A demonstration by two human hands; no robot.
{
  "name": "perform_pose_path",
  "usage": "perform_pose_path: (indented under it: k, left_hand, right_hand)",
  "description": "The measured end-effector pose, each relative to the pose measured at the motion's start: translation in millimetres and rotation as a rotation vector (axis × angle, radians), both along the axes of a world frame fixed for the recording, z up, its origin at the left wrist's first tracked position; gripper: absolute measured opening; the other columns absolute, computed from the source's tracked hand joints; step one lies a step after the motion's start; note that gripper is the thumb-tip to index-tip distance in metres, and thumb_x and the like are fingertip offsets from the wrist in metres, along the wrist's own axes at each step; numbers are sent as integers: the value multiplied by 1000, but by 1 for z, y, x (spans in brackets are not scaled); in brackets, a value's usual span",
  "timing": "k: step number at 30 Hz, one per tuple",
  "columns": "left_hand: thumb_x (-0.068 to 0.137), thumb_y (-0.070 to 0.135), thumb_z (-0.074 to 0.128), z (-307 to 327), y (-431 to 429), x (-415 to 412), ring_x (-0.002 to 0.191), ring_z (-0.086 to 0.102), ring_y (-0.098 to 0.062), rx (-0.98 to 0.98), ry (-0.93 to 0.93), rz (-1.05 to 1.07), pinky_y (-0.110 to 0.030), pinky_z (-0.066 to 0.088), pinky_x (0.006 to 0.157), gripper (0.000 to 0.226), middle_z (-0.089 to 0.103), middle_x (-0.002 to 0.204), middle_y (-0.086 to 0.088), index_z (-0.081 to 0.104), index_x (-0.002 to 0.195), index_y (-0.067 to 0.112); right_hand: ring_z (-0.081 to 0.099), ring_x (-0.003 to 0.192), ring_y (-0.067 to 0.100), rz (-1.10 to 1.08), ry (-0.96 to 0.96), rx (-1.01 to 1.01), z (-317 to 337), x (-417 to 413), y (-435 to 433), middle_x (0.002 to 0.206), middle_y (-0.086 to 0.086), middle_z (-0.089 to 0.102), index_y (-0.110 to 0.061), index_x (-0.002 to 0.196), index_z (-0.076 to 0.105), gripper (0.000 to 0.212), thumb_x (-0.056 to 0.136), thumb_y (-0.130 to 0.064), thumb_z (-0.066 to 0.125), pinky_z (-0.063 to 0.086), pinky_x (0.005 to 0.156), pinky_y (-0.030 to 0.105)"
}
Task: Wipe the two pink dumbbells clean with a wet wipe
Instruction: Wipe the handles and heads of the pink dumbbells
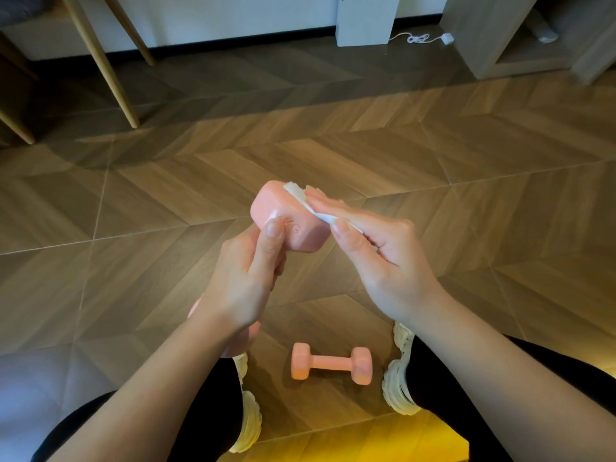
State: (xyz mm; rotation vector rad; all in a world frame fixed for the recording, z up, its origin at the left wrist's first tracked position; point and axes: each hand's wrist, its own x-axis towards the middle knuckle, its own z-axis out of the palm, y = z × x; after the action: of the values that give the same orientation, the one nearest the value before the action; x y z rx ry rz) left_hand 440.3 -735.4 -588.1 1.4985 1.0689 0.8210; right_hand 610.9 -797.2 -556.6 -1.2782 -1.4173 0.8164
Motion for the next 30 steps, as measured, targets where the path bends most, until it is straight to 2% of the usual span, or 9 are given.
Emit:
perform_pose_path:
  k: [3,7,11,16,20,24,30]
  left_hand:
    - [89,80,34,0,1,1,49,33,-10,-6,9,-1,-37,28,52,60,39,45,12,50,56,32]
    - [92,77,33,-2,1,0,48,34,-10,-6,35,-32,-40,29,53,58,40,46,13,52,59,34]
    - [93,75,35,-1,0,2,46,34,-8,-18,30,-60,-37,27,53,56,39,45,14,52,57,36]
    - [92,76,35,0,-4,0,47,31,-7,-24,35,-104,-35,26,51,57,39,45,13,50,55,35]
    - [91,77,35,2,-7,1,50,35,-7,8,90,-171,-38,29,51,56,42,48,14,51,58,34]
    - [89,80,32,8,-3,-3,50,35,-8,30,122,-162,-40,29,52,58,42,47,14,50,57,36]
    - [82,87,22,17,-3,-4,51,41,-9,148,282,-234,-33,30,55,59,51,55,15,51,64,40]
  right_hand:
    - [51,132,12,-17,-7,-29,2,5,1,135,7,60,0,127,61,33,101,-12,45,39,113,45]
    - [50,134,14,22,-19,28,1,1,-3,137,8,59,0,129,59,32,101,-7,45,36,115,46]
    - [51,133,11,27,-5,-49,3,6,3,136,6,60,-3,128,61,32,101,-11,45,34,116,46]
    - [51,133,13,34,4,-10,1,4,-2,135,7,60,-1,127,61,32,101,-9,45,33,117,46]
    - [51,133,12,36,12,-82,2,7,4,136,6,60,-2,126,62,33,100,-11,45,34,115,48]
    - [51,133,14,55,27,-33,-1,7,-5,136,7,59,-2,128,60,32,100,-9,46,32,116,48]
    - [48,135,12,64,-8,-72,2,5,7,139,7,57,-1,129,60,34,101,-11,44,33,116,46]
